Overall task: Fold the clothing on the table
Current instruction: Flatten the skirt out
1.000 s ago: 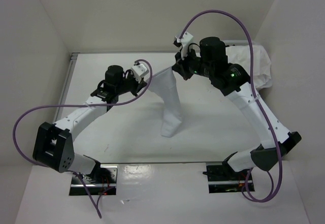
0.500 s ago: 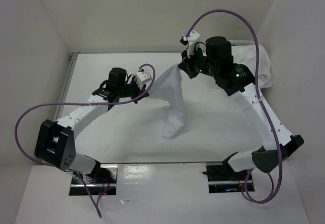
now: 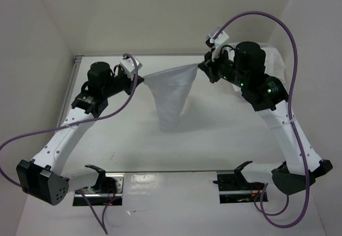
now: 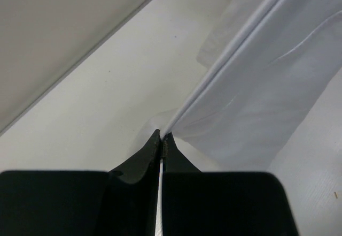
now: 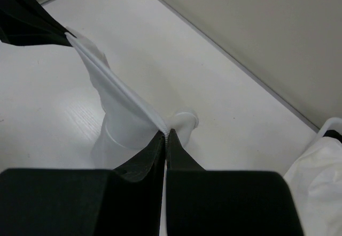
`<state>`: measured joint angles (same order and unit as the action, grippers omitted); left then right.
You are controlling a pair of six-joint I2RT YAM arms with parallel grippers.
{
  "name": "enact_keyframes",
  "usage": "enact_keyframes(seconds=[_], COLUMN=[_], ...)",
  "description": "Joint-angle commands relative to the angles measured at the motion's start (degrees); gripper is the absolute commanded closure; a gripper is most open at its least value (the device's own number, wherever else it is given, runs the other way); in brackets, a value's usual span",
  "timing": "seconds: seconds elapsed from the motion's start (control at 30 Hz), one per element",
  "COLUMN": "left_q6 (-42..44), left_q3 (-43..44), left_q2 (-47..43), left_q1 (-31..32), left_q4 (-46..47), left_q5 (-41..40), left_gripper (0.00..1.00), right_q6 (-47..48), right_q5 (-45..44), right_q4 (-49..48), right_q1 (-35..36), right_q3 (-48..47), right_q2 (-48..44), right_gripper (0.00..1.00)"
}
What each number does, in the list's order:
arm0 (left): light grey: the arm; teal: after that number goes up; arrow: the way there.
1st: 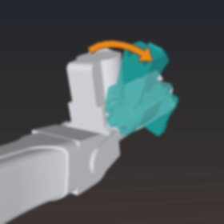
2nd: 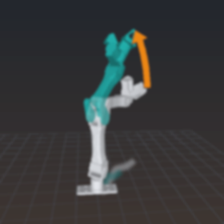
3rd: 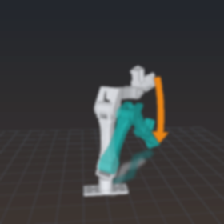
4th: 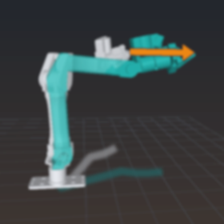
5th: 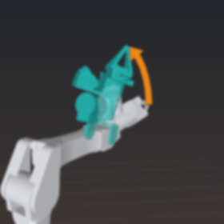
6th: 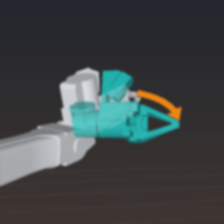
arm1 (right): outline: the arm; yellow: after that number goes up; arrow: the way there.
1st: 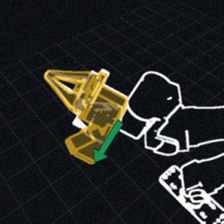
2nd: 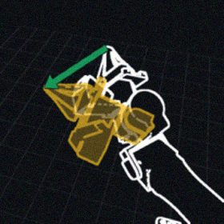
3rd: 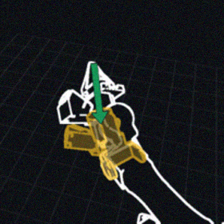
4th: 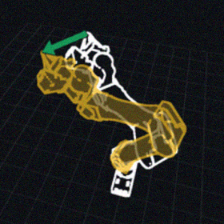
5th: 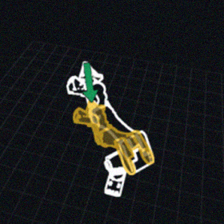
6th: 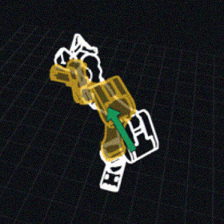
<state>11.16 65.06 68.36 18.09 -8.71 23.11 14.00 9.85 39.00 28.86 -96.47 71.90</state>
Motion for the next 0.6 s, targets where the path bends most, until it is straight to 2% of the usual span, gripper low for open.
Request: enact_keyframes(seconds=[0.0,0.3,0.57], left_q6=[-3.07,-4.21,-5.36], left_q3=[2.96,14.56,17.38], left_q2=[-1.3,-2.35,0.54], left_q1=[-0.6,-0.6,1.16], left_q4=[-2.28,-9.56,-12.65], left_q5=[-2.99,-3.88,-2.2], left_gripper=[1.0,1.0,1.0], right_q6=[0.59,1.12,0.59], right_q5=[-0.36,2.72,7.91], right_q4=[-1.74,0.81,3.88], right_q1=[-0.56,-0.56,-0.56], right_q3=[-0.3,-0.92,-2.32], right_q2=[-2.11,-2.11,5.52], right_gripper=[1.0,1.0,1.0])
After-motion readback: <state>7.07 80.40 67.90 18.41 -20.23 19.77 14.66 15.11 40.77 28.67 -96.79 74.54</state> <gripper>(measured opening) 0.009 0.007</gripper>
